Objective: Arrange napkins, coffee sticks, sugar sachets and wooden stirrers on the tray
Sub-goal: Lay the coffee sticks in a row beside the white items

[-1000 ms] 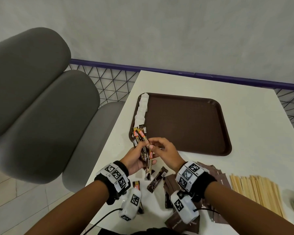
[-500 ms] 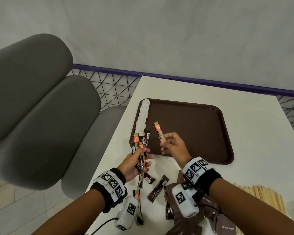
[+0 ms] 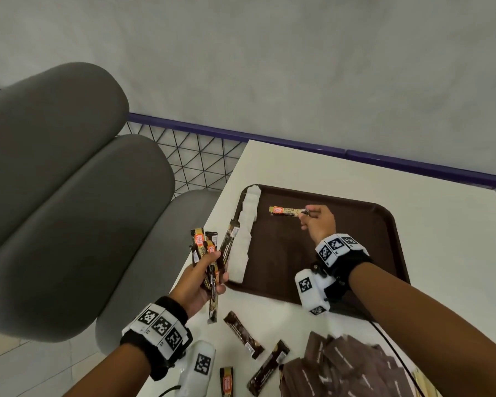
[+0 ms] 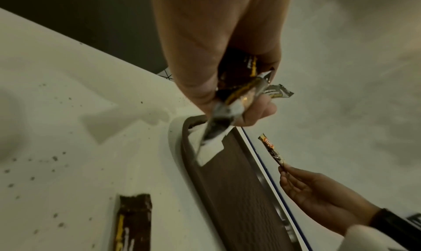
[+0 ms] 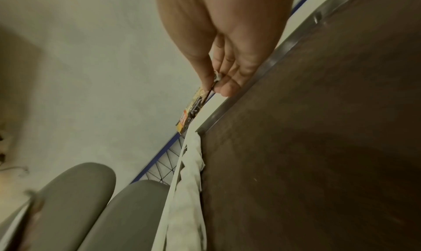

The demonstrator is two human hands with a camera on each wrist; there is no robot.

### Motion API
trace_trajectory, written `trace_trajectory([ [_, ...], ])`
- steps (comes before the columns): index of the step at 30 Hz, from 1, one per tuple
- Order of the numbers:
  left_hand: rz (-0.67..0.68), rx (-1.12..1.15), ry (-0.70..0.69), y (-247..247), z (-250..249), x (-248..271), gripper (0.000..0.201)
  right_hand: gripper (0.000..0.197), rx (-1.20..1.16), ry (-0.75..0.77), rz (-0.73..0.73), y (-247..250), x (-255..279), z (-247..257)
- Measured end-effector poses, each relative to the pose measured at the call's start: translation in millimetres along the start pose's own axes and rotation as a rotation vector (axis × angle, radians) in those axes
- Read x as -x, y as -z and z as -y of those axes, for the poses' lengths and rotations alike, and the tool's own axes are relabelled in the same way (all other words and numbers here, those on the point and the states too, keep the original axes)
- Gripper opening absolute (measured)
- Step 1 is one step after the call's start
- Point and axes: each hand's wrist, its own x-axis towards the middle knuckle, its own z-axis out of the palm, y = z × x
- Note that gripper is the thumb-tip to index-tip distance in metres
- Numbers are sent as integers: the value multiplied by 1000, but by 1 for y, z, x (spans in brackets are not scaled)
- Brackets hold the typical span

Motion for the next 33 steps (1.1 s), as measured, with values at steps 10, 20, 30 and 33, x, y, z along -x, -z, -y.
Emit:
trace_trajectory([
  [10, -40, 6, -42, 8, -17, -19, 32, 29, 101, -88, -111, -51, -73, 1],
  [20, -79, -31, -48, 11, -22, -23, 30, 22, 251, -104, -103, -69, -89, -12],
  [30, -67, -87, -75, 14, -24, -21, 26, 27, 404, -70, -97, -70, -94, -15],
  [33, -60, -97, -88, 11, -26, -23, 23, 34, 374, -41, -105, -66, -91, -14],
])
